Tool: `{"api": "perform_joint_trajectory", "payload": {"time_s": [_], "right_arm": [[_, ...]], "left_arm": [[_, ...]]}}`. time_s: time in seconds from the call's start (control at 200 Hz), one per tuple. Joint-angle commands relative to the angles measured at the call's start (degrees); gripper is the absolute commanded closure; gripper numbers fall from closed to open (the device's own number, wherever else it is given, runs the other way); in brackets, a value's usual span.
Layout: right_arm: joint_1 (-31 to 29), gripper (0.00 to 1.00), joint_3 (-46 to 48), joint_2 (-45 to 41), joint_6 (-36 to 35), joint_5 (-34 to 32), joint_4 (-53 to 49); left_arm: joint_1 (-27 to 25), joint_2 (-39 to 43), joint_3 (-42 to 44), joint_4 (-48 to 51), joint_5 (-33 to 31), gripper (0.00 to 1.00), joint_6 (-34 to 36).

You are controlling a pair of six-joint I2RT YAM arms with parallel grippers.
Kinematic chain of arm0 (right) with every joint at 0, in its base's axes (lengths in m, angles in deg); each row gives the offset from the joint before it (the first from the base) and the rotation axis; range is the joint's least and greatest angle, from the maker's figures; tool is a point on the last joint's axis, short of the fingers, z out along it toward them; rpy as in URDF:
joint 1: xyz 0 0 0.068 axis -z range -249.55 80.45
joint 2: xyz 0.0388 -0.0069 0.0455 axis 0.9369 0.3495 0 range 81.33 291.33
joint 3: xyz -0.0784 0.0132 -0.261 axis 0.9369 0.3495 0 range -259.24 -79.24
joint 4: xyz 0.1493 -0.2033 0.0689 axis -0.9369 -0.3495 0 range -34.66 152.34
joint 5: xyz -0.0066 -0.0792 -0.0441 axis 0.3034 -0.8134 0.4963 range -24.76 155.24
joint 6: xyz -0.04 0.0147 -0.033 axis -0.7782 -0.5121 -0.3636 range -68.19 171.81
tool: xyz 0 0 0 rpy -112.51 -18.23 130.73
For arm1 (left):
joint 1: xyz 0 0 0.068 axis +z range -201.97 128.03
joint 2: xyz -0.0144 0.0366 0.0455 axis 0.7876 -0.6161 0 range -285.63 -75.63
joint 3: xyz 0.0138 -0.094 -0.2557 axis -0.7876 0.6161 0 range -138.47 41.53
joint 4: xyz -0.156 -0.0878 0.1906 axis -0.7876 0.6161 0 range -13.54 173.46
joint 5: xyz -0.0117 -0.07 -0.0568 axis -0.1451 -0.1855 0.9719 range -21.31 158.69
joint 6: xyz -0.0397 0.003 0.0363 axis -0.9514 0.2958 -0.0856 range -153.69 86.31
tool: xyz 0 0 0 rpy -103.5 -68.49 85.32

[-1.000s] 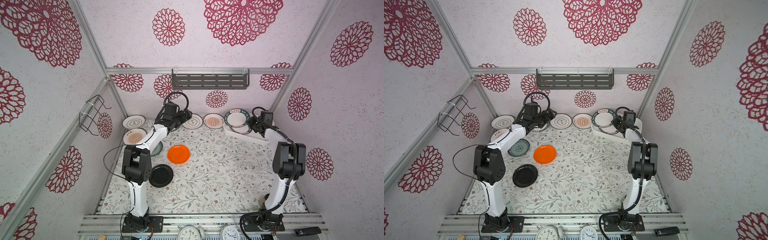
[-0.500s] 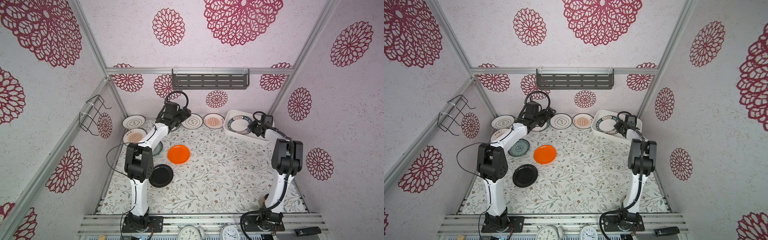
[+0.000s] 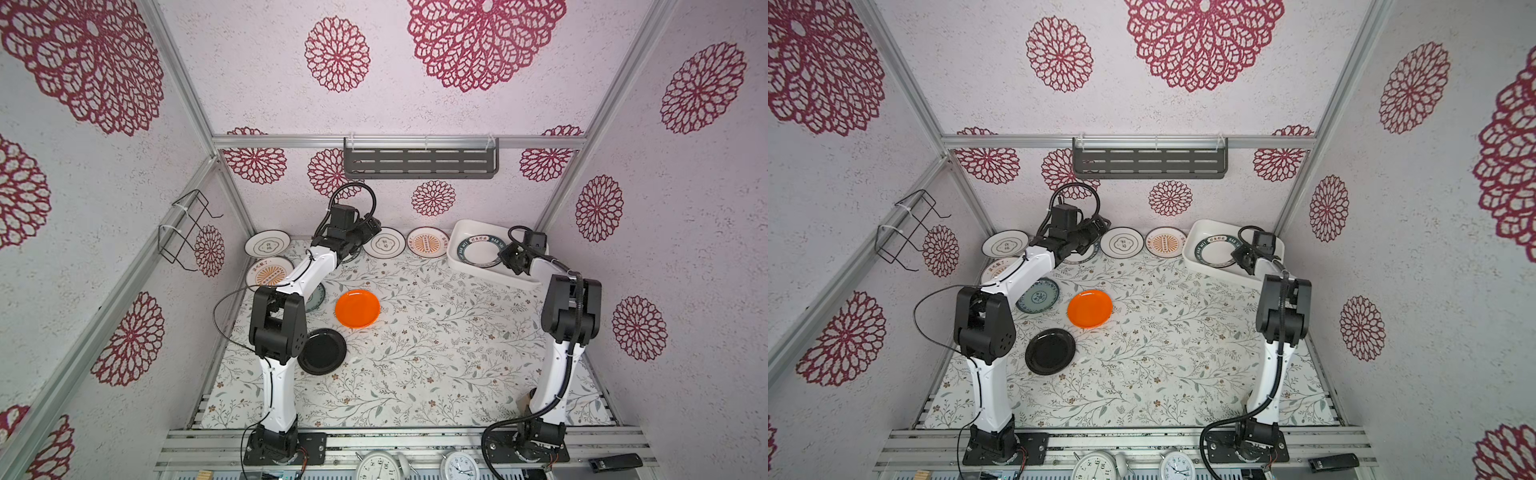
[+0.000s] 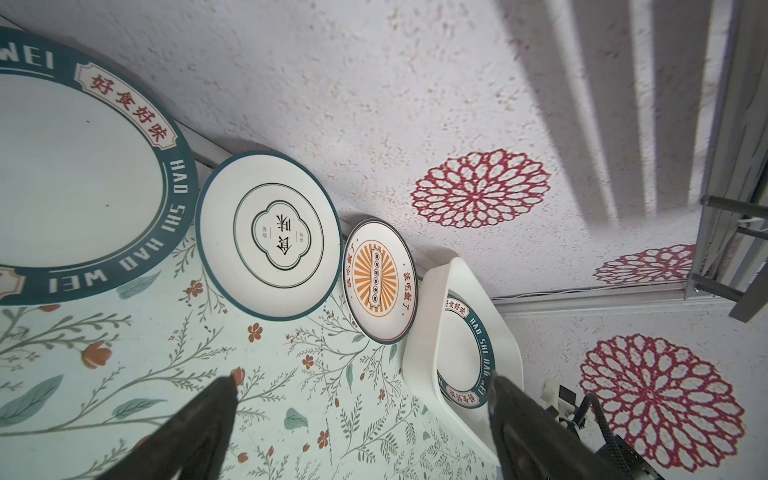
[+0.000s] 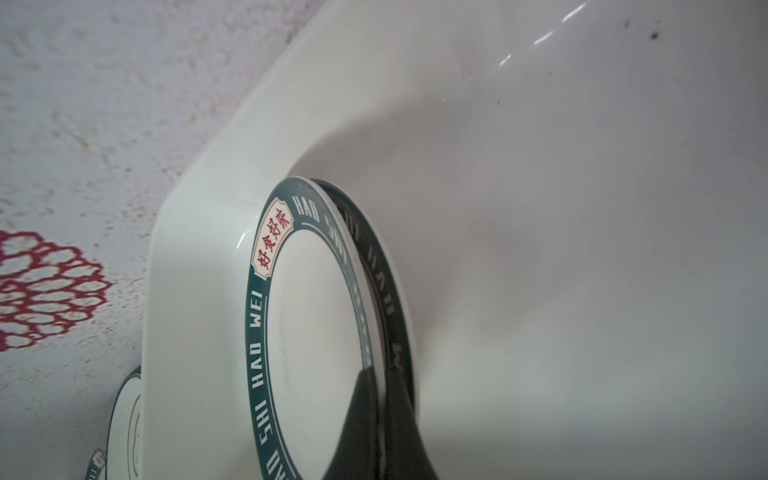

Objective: Place the plates into the plastic bin on the countertop
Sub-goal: 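Lower the green-rimmed plate into the bin and open the right gripper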

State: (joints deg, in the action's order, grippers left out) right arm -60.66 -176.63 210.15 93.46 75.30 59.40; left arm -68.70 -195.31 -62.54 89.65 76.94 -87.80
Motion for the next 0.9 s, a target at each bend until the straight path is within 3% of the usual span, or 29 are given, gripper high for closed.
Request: {"api": "perform_joint_trajectory", "payload": {"time_s": [0.0,0.13,0.45,0.686,0.896], "right_arm": [[0.73,1.00,-2.03,0.30,-0.28,-1.41,-0.84],[0.84,0.99,-1.74,0.30,-0.80,-1.19,-1.62],[0.75,0.60,-1.48,-0.04,-2.74,0.57,-3.61],[-0.84,0.47,-1.74,-1.72,-7.69,1.82,-5.14],[-2.41,0.40,-2.25,-4.77,-10.35,-4.09,-8.92]], "left_arm": [[0.03,-0.38,0.54,-0.79,-0.74,0.03,-0.33],[-0.03,-0.43,0.49,-0.80,-0.69,0.03,-0.65],[-0.28,-0.03,1.06,-1.37,-0.83,0.03,-0.68],[-0.41,1.57,3.50,-2.27,-0.61,0.03,-0.60],[-0.40,4.70,8.01,-3.86,-0.79,0.03,-0.95]]}}
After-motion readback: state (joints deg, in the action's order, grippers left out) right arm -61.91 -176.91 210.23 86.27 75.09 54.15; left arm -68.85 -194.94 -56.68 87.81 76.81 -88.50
